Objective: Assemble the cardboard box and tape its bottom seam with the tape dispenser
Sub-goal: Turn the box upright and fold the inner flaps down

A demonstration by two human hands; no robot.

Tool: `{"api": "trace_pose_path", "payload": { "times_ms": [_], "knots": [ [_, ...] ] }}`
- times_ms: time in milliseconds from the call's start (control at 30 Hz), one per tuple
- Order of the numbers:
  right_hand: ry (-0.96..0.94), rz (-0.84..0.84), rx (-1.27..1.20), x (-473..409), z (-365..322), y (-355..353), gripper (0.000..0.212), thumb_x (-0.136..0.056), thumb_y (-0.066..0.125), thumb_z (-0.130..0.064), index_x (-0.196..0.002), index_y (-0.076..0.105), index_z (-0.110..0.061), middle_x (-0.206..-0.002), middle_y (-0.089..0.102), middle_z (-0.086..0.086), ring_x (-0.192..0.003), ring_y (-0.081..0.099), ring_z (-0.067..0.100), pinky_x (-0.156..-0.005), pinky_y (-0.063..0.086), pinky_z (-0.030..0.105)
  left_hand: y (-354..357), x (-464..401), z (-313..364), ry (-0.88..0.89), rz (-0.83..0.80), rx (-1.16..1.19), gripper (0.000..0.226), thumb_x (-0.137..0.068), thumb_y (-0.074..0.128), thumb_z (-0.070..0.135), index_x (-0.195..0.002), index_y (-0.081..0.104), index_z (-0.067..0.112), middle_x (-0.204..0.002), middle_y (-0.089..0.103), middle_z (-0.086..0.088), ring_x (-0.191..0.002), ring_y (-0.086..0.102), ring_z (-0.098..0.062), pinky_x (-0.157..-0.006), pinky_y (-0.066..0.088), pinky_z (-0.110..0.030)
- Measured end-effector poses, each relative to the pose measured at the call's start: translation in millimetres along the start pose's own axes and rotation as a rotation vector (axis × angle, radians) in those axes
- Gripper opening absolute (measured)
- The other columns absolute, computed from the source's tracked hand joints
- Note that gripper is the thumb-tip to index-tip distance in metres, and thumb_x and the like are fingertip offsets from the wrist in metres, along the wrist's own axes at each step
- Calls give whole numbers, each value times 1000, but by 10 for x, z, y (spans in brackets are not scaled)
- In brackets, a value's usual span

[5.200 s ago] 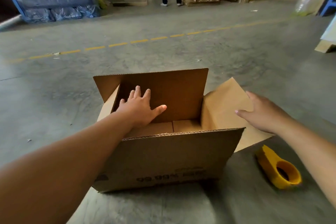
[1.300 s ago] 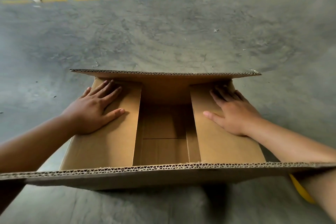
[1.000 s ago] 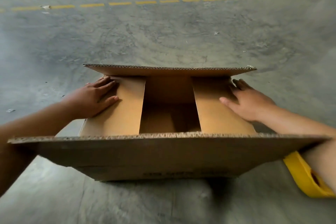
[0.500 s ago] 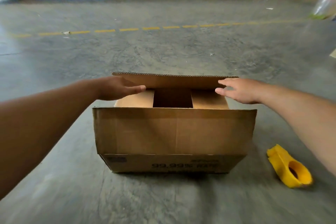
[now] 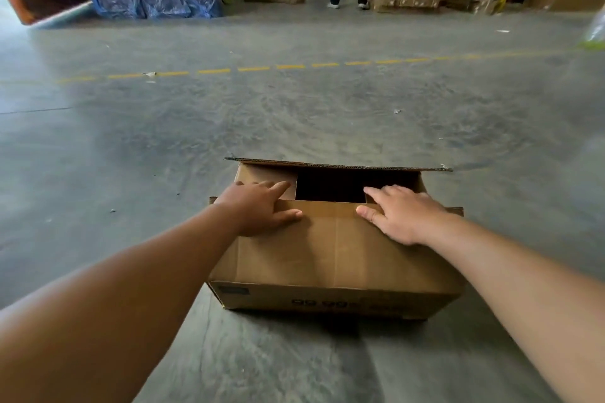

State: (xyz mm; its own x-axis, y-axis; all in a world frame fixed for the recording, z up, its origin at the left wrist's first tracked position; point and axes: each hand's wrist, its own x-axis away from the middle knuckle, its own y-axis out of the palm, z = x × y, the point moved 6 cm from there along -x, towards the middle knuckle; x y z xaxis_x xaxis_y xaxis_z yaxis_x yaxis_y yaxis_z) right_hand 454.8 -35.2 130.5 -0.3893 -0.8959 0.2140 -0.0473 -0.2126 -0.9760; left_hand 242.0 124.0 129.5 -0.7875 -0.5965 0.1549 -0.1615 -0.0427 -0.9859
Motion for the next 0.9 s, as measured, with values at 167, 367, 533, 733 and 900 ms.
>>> {"api": "trace_pose_path", "payload": {
  "times_ms": [167,367,533,733,900],
  "knots": [
    [56,115,-12,-220,22,240,85,-87,8,-78,-157,1,-31,-166,8,5,-152,3,24,-121,7,52,249,-200,-41,-61,129,4,100,-80,4,87,-159,7,26,-164,21,-4,-150,19,-24,-118,23,-51],
    [31,61,-45,-386,-29,751,95,-78,-6,-82,-157,-10,-29,-166,-10,1,-151,-14,18,-121,-5,51,782,-348,-39,-70,40,122,98,-80,2,88,-157,-10,30,-164,-16,3,-150,-19,-17,-122,-2,-52],
    [27,46,-64,-483,-36,878,96,-77,-8,-84,-157,-4,-32,-166,-4,-3,-152,-6,15,-122,1,48,929,-429,-83,-58,21,117,95,-79,2,90,-157,-6,35,-164,-14,6,-150,-17,-15,-122,0,-52],
    [9,145,-68,-381,-107,817,95,-83,2,-81,-158,5,-24,-166,7,5,-152,4,23,-123,4,46,770,-249,5,-72,208,148,90,-86,19,83,-158,13,29,-167,7,-1,-153,1,-18,-124,5,-43],
    [-121,567,48,-356,-295,340,119,-67,61,-75,-157,7,-19,-157,6,19,-148,6,37,-120,2,57,467,-168,116,78,524,-72,104,-80,37,83,-158,-6,28,-165,-12,-14,-151,-17,-32,-120,1,-58]
  ]
}}
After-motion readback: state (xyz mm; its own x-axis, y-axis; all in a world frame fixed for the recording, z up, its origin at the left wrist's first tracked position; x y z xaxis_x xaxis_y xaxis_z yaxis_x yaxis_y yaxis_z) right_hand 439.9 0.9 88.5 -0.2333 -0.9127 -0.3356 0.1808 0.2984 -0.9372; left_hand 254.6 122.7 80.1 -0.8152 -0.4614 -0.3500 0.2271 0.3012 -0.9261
